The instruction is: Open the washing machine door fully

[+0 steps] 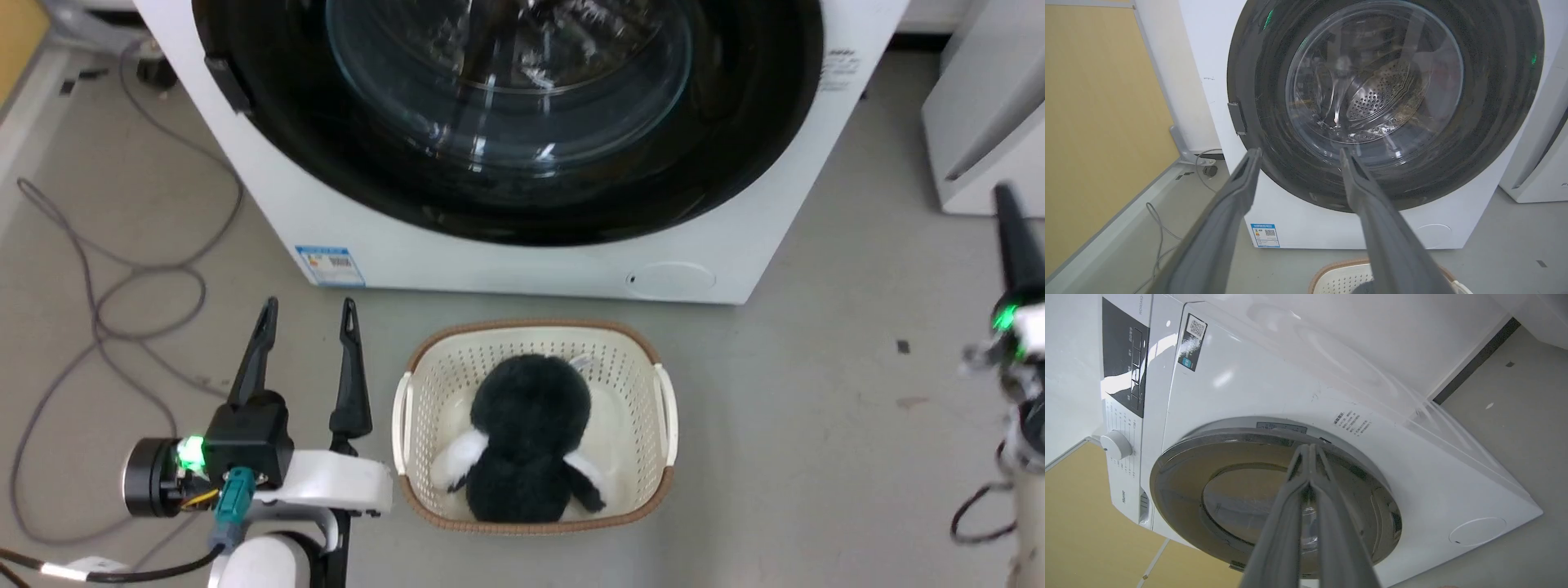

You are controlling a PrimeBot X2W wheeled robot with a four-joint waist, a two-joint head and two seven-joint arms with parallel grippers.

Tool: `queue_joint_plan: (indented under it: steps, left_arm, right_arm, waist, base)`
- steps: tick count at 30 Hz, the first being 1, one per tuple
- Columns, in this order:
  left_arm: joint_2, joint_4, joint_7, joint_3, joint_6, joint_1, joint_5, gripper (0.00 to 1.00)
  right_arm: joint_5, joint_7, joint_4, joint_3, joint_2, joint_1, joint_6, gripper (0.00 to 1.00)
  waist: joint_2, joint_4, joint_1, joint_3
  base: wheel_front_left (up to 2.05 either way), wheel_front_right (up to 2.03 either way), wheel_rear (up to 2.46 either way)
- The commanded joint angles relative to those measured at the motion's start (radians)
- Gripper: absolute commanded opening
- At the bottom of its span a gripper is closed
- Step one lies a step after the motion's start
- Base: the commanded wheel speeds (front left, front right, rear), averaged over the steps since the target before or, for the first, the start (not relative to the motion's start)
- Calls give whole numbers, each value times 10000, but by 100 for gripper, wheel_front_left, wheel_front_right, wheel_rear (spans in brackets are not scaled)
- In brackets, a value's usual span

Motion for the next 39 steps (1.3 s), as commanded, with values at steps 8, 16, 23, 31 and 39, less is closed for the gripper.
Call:
queue_joint_plan:
  steps: [8, 16, 23, 31, 39]
  left_arm:
    - [58, -192, -267, -137, 271, -622, -26, 100]
    - [16, -244, -434, -372, 451, -1000, -116, 100]
    - [-14, -259, -580, -546, 626, -1229, -180, 100]
    - [-33, -265, -747, -738, 778, -1479, -238, 100]
    - [-42, -227, -935, -914, 889, -1739, -289, 100]
  right_arm:
    - [877, 96, 1333, 172, -889, -2298, 7, 0]
    - [1248, 369, 2521, 797, -1475, -4206, 8, 0]
    - [1623, 725, 3379, 1344, -1743, -5512, 8, 0]
    - [2071, 1218, 4165, 1916, -2068, -6551, 9, 0]
    - [2853, 2350, 4438, 2675, -2160, -6914, 9, 0]
  waist:
    - [0, 419, -1, 963]
    - [0, 782, -1, 1688]
    - [0, 1002, -1, 2067]
    - [0, 1151, -1, 2426]
    - [0, 1207, -1, 2737]
  base:
    - [0, 0, 0]
    - [0, 0, 0]
    - [0, 0, 0]
    - [0, 0, 0]
    - [0, 0, 0]
